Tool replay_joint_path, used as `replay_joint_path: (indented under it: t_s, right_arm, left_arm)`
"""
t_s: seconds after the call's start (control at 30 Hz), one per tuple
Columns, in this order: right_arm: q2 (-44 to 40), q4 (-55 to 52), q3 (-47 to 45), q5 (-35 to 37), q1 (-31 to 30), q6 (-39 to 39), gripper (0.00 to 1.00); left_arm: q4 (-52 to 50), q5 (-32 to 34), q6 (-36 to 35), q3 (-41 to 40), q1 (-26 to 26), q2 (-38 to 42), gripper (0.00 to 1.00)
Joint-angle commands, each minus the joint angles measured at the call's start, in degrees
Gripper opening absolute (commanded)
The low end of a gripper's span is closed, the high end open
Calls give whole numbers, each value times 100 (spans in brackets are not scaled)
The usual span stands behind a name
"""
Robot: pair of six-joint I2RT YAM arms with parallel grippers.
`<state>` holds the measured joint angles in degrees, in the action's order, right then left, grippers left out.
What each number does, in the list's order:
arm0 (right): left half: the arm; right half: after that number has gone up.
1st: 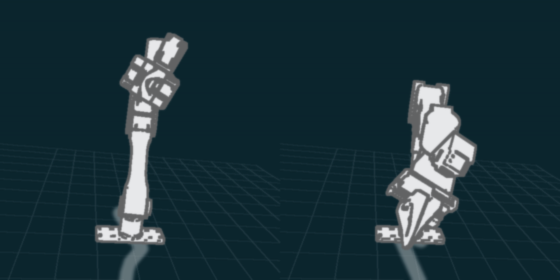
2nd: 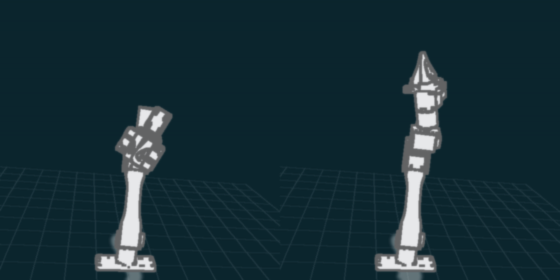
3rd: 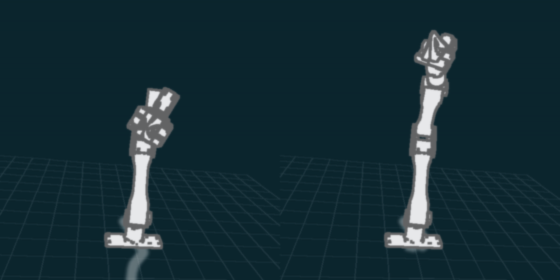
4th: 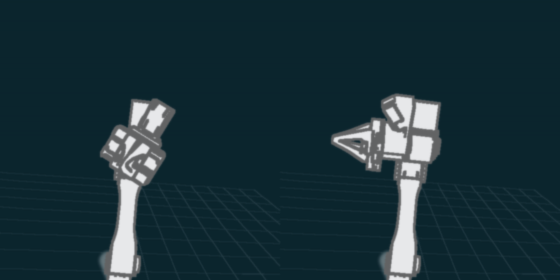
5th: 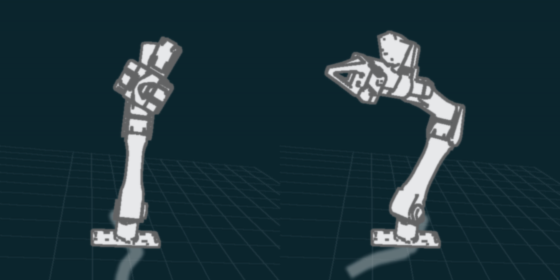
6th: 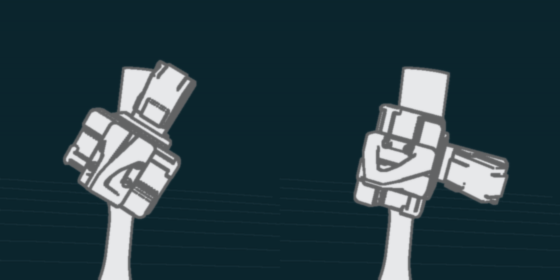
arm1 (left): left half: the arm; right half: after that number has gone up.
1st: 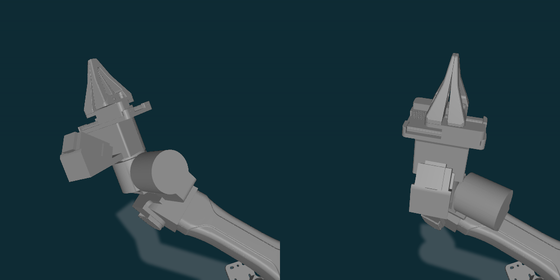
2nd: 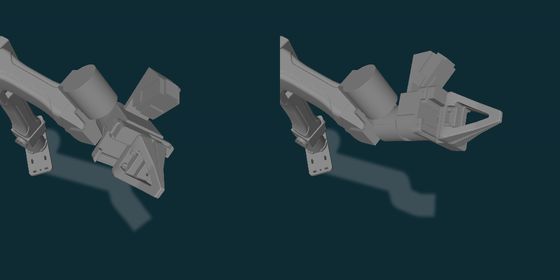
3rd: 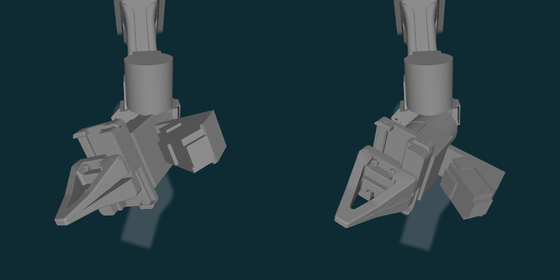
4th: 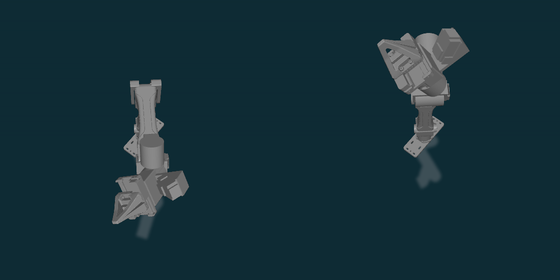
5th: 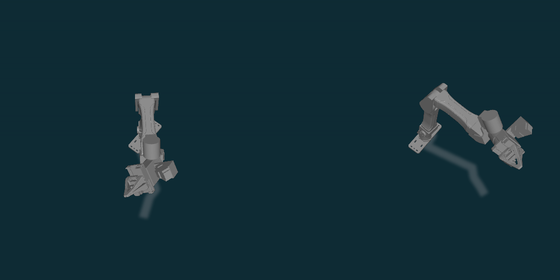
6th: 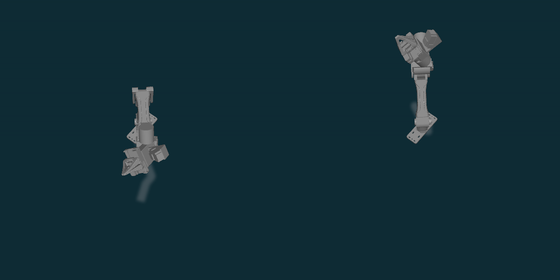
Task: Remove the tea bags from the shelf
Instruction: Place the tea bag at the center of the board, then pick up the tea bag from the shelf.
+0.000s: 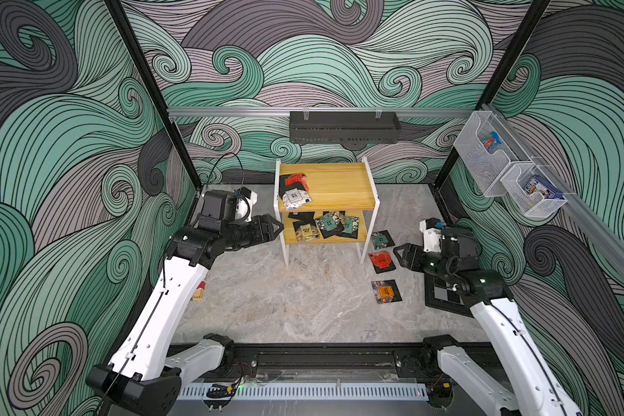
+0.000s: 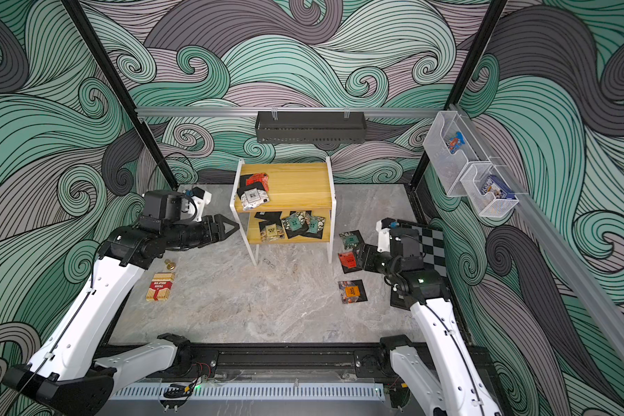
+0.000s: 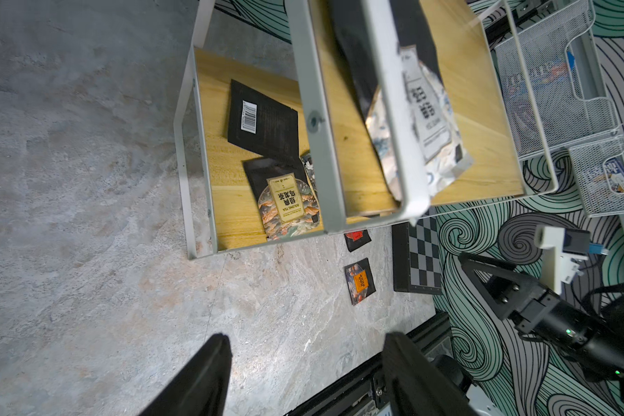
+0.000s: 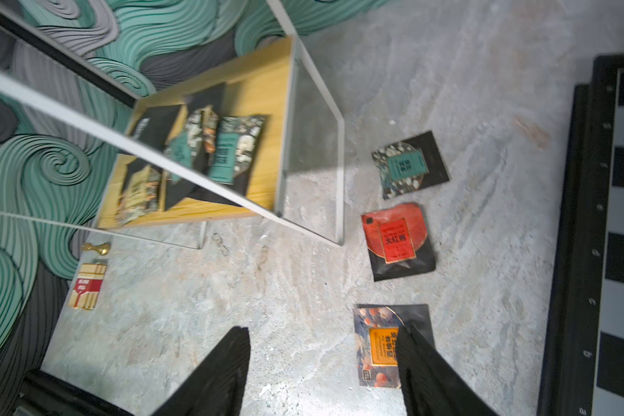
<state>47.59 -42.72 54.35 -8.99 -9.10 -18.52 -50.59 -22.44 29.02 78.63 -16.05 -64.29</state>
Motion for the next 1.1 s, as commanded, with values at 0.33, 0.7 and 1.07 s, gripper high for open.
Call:
replay_joint_path:
  t_s: [0.33, 0.7, 1.07]
  right_arm:
    - [138, 237, 1190, 182, -1505, 1728, 71]
    - [814, 568, 1946, 315, -2574, 2764, 75]
    - [1829, 951, 2672, 364, -3258, 3909, 78]
  left_arm:
    - [-65, 160, 179, 585, -38, -106, 70]
    - [-148, 237, 294, 990, -34, -328, 70]
    - [-148, 125, 307, 1331, -37, -599, 63]
